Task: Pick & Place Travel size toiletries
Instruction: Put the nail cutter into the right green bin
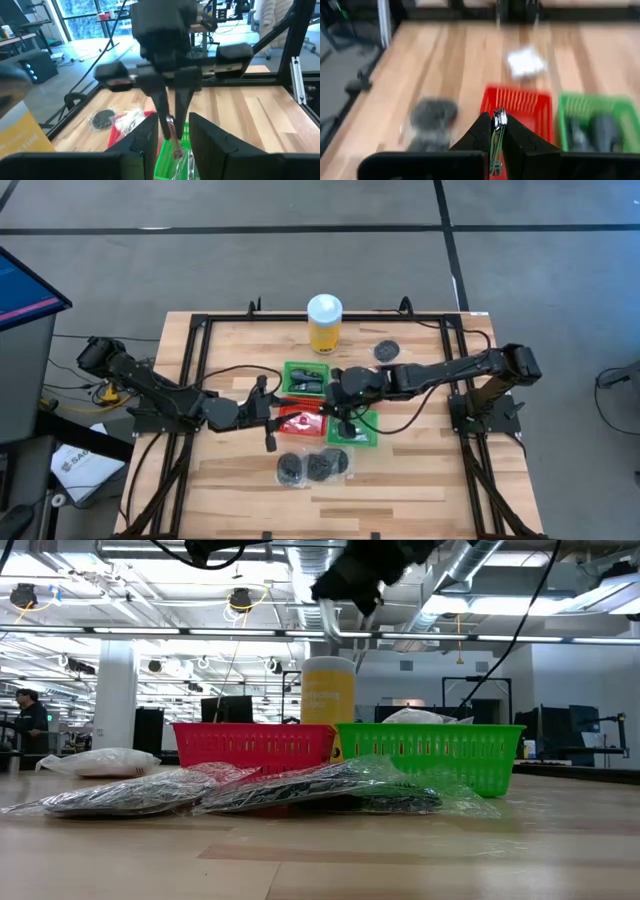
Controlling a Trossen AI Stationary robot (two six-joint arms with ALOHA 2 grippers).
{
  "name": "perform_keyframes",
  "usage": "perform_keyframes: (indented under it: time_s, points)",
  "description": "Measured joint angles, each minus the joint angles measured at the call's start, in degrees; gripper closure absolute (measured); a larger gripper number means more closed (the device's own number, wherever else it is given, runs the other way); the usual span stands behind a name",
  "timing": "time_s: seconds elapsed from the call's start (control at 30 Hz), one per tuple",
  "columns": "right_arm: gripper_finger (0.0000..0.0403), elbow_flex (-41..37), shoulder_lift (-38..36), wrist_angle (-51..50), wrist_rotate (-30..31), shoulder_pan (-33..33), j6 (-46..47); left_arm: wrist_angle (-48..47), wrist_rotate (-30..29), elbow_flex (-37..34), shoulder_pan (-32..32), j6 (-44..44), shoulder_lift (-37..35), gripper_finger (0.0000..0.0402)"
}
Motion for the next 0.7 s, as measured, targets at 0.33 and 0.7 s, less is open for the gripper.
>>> perform_keyframes:
  time_s: [0.33, 0.7]
  points:
    - [0.0392, 0.0, 0.01, -14.44, 0.0, 1.54, 5.37, -0.19, 0.02, -0.04, 0.02, -0.11, 0.0, 0.03]
    - [0.0392, 0.04, 0.53, -24.19, -0.02, 1.9, 11.37, -0.21, 0.02, -0.09, 0.28, -0.11, 0.02, 0.03]
